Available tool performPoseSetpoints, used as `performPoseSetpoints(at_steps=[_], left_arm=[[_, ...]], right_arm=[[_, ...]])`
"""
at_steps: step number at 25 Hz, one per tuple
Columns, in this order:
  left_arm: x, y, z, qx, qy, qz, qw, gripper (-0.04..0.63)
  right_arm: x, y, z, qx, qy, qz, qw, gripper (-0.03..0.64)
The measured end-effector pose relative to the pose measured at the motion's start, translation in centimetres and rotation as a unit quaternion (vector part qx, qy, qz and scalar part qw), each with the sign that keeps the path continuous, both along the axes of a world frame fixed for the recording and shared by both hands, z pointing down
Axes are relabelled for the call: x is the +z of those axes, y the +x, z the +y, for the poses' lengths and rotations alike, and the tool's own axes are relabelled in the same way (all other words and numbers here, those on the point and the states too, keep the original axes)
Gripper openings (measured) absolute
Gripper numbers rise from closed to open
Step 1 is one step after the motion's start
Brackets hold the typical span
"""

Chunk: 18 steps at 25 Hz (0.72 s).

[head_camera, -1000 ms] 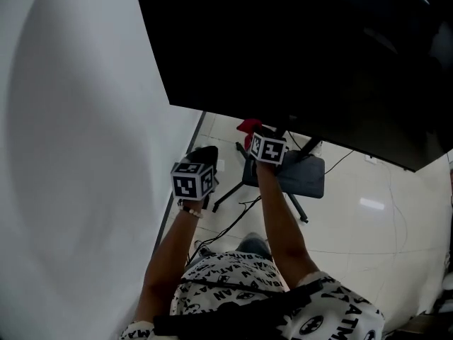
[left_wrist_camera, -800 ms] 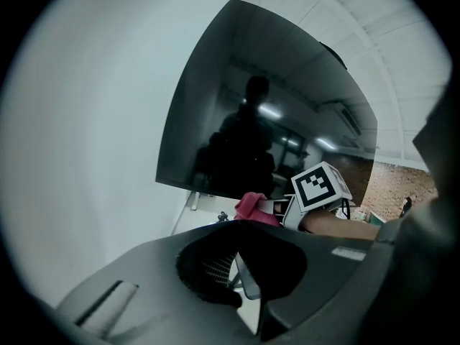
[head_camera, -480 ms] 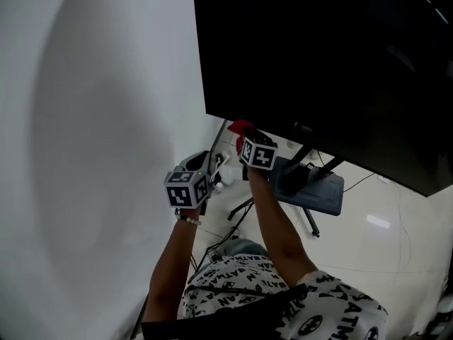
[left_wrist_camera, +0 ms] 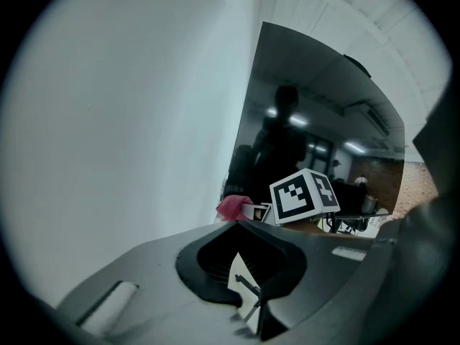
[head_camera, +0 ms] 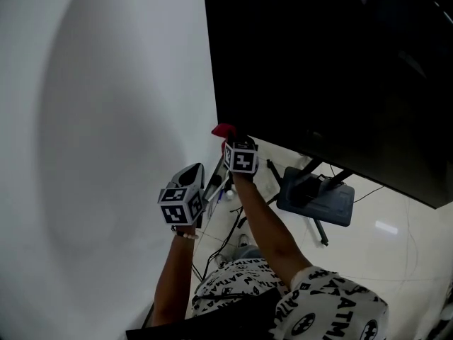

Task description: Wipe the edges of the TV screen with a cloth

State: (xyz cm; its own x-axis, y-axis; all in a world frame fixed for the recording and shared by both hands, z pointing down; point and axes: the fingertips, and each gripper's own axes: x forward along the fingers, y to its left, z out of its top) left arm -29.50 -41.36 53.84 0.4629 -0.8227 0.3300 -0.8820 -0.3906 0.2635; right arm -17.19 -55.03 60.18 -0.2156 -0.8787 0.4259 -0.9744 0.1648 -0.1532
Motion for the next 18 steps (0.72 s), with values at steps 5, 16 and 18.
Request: performPoseSetpoints(at_steps=[5,16,18], left_arm=[[0.0,-1.9,0.2,-0.017,-0.002,-0.003,0.9999,0.005],[-0.5,-4.2,0.1,-0.029,-0.002,-0.004,0.9996,0.006],[-0.9,-4.1,0.1,-0.026,0.003,-0.003,0.9997,0.006]], right_arm=[[-0.5,-3.4,-1.3,-0.021,0.006,0.0,1.0,0.054],[-6.1,-6.5,-3.0,-0.014,0.1,-0.003,0.995,0.054],[-6.9,-6.4,-2.8,-0.009,0.109,0.002,0.994,0.055]])
